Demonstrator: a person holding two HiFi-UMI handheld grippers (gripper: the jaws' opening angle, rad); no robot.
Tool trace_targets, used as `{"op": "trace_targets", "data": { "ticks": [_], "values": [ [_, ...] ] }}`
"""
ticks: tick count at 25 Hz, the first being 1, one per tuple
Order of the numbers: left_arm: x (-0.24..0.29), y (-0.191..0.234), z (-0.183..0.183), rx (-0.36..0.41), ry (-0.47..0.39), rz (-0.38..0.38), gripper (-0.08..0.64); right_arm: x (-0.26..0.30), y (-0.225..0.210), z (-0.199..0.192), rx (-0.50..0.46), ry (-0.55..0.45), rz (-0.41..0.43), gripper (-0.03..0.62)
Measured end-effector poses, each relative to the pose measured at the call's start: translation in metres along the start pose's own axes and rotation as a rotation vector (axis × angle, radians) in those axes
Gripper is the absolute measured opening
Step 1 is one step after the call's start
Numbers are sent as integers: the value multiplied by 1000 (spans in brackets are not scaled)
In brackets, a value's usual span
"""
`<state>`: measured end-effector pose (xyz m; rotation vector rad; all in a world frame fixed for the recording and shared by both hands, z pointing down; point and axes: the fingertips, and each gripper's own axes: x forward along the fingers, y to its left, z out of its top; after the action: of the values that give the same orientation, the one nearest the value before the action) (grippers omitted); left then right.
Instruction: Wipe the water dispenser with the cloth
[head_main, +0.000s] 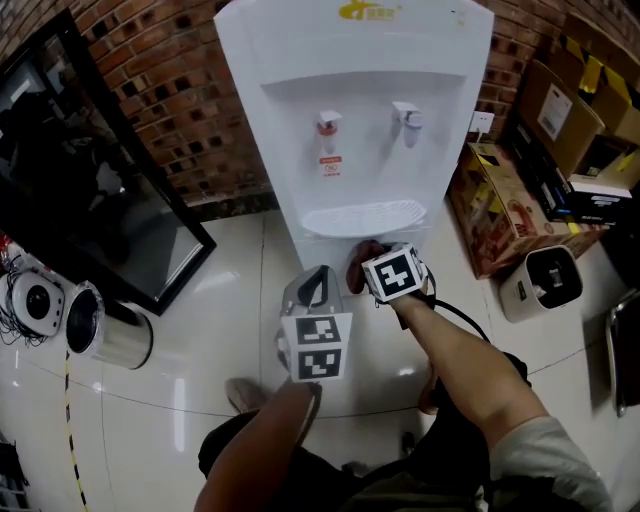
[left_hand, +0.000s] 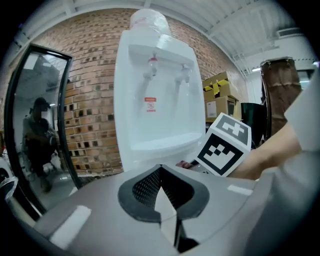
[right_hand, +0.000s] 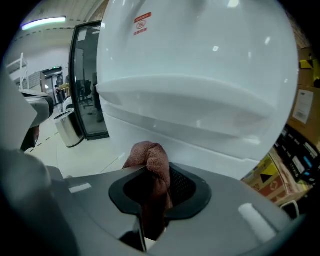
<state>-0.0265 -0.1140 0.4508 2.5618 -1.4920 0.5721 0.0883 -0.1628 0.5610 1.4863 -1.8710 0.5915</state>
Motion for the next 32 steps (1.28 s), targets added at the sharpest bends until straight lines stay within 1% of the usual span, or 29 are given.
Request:
{"op": "trace_targets", "data": {
  "ticks": [5,11,16,20,26,32],
  "values": [
    [20,-33,9,23,-6,-62,0,-15,-45,-13,10,1,-65,84],
    [42,-65,13,44,-9,-136,0,-24,-85,-34,35,22,-114,84],
    [63,-88,14,63,-2,-181,0,-31,-120,-46,28,43,-176,84],
    [78,-107,12,73,8,-223,0,-30,-128,-52,49,49,-168,84],
    [96,-128,8,90,17,-280,0,-29,-132,-51,10,47,-165,84],
    [102,-132,1,110,35,-300,0,-33,-136,-58,32,57,-157,84]
  ]
}}
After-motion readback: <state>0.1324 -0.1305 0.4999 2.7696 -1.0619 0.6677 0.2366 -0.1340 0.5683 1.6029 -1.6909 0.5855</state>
